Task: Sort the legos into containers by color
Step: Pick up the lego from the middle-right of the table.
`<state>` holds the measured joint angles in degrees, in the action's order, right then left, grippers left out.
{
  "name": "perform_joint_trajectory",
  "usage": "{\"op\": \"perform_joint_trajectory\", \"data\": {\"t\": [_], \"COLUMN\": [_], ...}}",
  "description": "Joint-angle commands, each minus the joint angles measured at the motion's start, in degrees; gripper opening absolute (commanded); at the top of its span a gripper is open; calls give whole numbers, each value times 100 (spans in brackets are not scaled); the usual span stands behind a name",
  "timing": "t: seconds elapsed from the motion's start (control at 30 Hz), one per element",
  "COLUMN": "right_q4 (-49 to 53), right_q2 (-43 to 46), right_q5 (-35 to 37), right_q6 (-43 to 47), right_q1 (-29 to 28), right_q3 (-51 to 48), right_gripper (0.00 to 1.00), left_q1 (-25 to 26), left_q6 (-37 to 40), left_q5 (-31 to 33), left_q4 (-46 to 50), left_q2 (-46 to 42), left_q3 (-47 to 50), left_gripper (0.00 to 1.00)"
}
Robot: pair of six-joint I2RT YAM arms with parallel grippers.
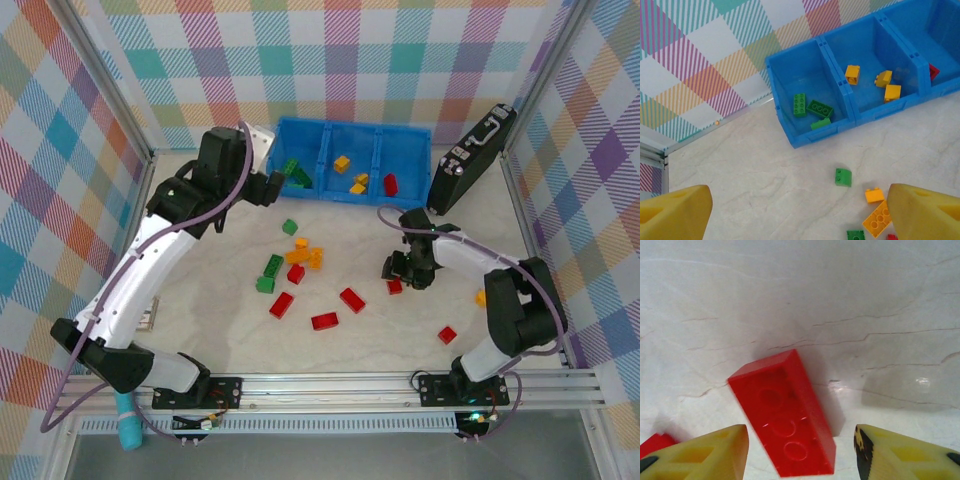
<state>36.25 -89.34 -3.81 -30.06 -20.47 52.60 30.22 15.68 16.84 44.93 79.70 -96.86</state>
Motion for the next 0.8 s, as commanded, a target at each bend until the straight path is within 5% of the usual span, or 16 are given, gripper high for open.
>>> {"op": "perform_joint_trajectory", "data": {"t": [0.0,0.37,0.77], "right_q4": [156,123,40], "right_q2": [135,-407,-1050], "right_q5": [176,610,470], "right_q6": [291,582,607], "right_q1": [-79,-484,-564], "right_q3": [59,258,433], "right_gripper": [60,63,39], "left_q1": [-77,-104,-245], "left_q6": [-48,-60,-48], "left_q5": [74,95,-313], "left_q4": [59,344,605], "left_q2": [-261,-500,-918], "left_q3": [62,62,342], "left_gripper": [90,90,91]}}
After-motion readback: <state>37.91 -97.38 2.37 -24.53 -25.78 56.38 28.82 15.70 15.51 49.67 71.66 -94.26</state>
